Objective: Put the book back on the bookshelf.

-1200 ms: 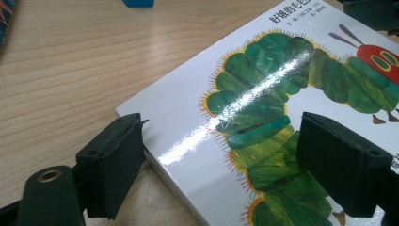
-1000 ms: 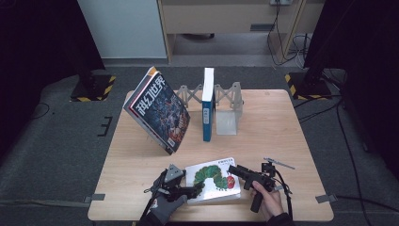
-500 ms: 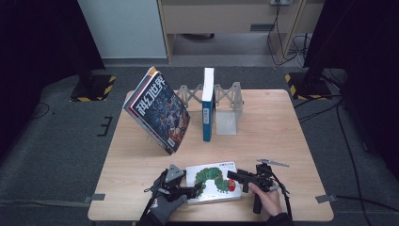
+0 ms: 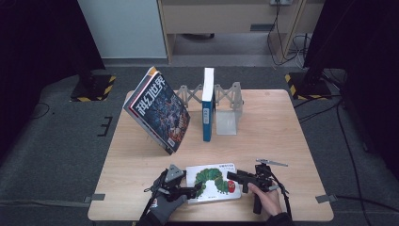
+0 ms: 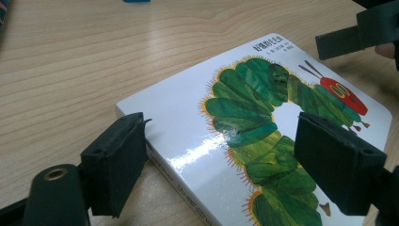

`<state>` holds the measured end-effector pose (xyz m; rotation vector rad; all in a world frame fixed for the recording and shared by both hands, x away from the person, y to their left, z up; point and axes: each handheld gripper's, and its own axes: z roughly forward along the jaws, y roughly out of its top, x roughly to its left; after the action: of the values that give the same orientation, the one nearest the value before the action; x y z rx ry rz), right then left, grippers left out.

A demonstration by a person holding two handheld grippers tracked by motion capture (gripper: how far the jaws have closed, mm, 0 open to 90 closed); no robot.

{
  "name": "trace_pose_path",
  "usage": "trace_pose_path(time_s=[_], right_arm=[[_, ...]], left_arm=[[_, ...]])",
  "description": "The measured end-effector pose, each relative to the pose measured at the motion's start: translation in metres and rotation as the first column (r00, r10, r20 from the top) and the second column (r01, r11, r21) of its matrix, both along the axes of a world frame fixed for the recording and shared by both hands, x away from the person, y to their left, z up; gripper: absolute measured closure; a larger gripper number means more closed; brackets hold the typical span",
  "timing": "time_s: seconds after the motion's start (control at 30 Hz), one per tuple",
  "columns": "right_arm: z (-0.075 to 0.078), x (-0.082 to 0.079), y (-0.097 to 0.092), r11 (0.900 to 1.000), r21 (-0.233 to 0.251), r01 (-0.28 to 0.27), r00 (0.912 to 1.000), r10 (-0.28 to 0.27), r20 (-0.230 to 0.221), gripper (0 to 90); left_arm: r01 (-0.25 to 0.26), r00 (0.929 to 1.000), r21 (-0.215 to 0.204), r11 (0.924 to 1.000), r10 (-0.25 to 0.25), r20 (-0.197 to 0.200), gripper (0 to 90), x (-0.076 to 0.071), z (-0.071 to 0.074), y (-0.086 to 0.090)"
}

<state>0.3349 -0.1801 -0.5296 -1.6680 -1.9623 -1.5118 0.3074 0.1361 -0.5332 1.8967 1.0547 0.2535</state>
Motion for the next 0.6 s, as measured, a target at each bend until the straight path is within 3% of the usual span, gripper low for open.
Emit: trace_pose_path(time_s=[0.27,0.6], right_arm=[[-0.0016,0.0005,-0.0002,0.9998,-0.017,0.011,0.9999,-0.011,-0.003,30.0],[-0.0017,0.0001,-0.0003,1.0,0.001,0.003,0.9997,-0.003,-0.022,29.8]], left_arm=[[0.002,1.0,-0.001,1.0,-0.002,0.001,16.9,-0.0003,-0.0001,0.0001],[0.002,1.0,0.003,1.0,-0.002,0.002,16.8,-0.0005,-0.0001,-0.0003]])
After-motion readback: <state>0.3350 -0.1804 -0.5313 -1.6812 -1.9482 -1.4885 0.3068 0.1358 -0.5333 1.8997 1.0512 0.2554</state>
